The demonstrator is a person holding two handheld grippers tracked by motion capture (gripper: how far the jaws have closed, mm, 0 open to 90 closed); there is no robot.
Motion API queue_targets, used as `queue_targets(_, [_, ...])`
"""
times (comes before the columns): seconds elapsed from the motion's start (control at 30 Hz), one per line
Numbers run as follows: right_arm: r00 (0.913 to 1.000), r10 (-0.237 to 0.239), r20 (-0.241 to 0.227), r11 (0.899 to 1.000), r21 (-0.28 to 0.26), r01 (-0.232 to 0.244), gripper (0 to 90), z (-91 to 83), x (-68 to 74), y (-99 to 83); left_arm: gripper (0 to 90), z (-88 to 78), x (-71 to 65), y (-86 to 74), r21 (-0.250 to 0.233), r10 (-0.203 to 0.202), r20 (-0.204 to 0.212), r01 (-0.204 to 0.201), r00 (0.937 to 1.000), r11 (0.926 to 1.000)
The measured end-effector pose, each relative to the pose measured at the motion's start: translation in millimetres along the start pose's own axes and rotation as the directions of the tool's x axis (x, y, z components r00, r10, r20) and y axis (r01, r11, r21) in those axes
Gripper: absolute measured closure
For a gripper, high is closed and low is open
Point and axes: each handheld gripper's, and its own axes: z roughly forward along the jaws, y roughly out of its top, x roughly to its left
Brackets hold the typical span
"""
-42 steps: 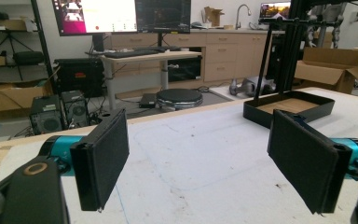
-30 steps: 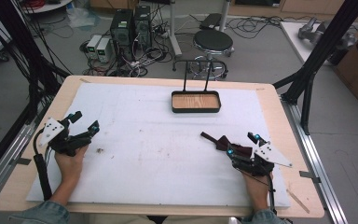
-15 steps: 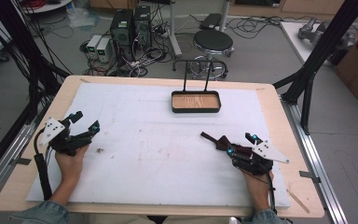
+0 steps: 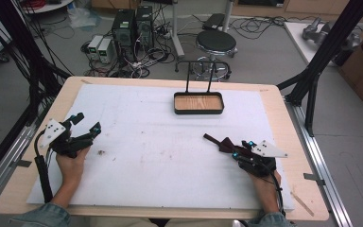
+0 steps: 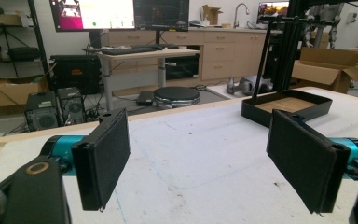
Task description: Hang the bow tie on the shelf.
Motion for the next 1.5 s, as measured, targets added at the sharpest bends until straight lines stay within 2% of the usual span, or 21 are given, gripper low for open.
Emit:
queue_targets(0.1, [1.0000, -0.007, 0.000, 1.000, 0.030, 0.007, 53.5, 1.4, -1.1, -1.2, 22.0, 0.4, 0.0, -0.3, 0.002, -0.002, -0.001, 0.002, 1.0000, 1.0000])
queue_targets(0.23, [0.9998, -0.018, -0.001, 0.999, 0.044, 0.018, 56.6, 2.6, -1.7, -1.6, 22.3, 0.8, -0.1, -0.5, 0.002, -0.004, -0.001, 0.004, 1.0000, 1.0000])
queue_targets(0.33, [0.9988, -0.048, 0.008, 0.997, 0.067, 0.048, 57.5, 4.6, 0.0, -1.2, 22.3, 0.7, 0.0, -0.6, 0.006, -0.001, -0.001, 0.001, 1.0000, 1.0000])
queue_targets(0.4, [0.9988, -0.048, 0.008, 0.996, 0.075, 0.047, 56.9, 5.2, 0.8, -1.2, 22.3, 0.7, 0.0, -0.6, 0.006, -0.001, 0.000, 0.001, 1.0000, 1.0000])
queue_targets(0.5, [0.9965, -0.081, 0.019, 0.993, 0.090, 0.079, 58.6, 8.3, 1.9, -1.2, 22.5, 0.8, -0.1, -0.6, 0.007, -0.001, 0.000, 0.001, 1.0000, 1.0000])
queue_targets(0.83, [0.9924, -0.120, 0.026, 0.987, 0.115, 0.117, 74.7, 10.9, 4.6, -1.2, 22.6, 0.9, 0.2, -0.8, 0.005, -0.006, -0.001, 0.006, 1.0000, 1.0000])
queue_targets(0.97, [0.9934, -0.109, 0.034, 0.990, 0.096, 0.105, 76.7, 8.8, 3.8, -0.4, 22.6, 1.1, 0.7, -1.1, 0.010, -0.005, -0.002, 0.005, 1.0000, 0.9999])
queue_targets(1.0, [0.9960, -0.084, 0.030, 0.994, 0.073, 0.081, 76.8, 6.4, 2.2, 0.2, 22.6, 1.2, 0.7, -1.1, 0.007, -0.007, -0.004, 0.007, 1.0000, 0.9999])
queue_targets(1.1, [0.9987, -0.044, 0.025, 0.998, 0.035, 0.043, 77.0, 3.3, -1.0, 1.4, 22.6, 1.1, 0.8, -1.2, 0.009, -0.010, -0.005, 0.010, 0.9999, 0.9999])
queue_targets(1.17, [0.9992, -0.034, 0.021, 0.999, 0.018, 0.033, 77.0, 2.3, -2.0, 2.2, 22.6, 1.2, 0.9, -1.2, 0.008, -0.010, -0.007, 0.010, 0.9999, 0.9999])
queue_targets(1.2, [0.9999, -0.005, 0.010, 1.000, -0.008, 0.005, 77.2, 0.2, -2.5, 4.4, 22.6, 1.2, 0.9, -1.2, 0.009, -0.010, -0.006, 0.010, 0.9999, 0.9999])
queue_targets(1.27, [1.0000, 0.002, 0.007, 1.000, -0.014, -0.002, 77.1, -0.3, -2.7, 5.6, 22.6, 1.3, 0.8, -1.3, 0.008, -0.011, -0.008, 0.011, 0.9999, 0.9999])
queue_targets(1.3, [0.9999, 0.014, 0.000, 0.999, -0.036, -0.014, 77.2, -0.8, -2.1, 10.1, 22.6, 1.2, 1.0, -1.3, 0.010, -0.011, -0.007, 0.011, 0.9999, 0.9999])
queue_targets(1.47, [0.9992, 0.036, -0.018, 0.997, -0.069, -0.037, 77.4, -1.7, -1.7, 19.7, 22.6, 1.2, 1.4, -1.4, 0.009, -0.013, -0.006, 0.013, 0.9999, 0.9999])
queue_targets(1.5, [0.9982, 0.051, -0.032, 0.995, -0.086, -0.053, 77.4, -1.2, -3.1, 23.4, 22.6, 1.2, 1.4, -1.3, 0.010, -0.013, -0.007, 0.013, 0.9999, 0.9999])
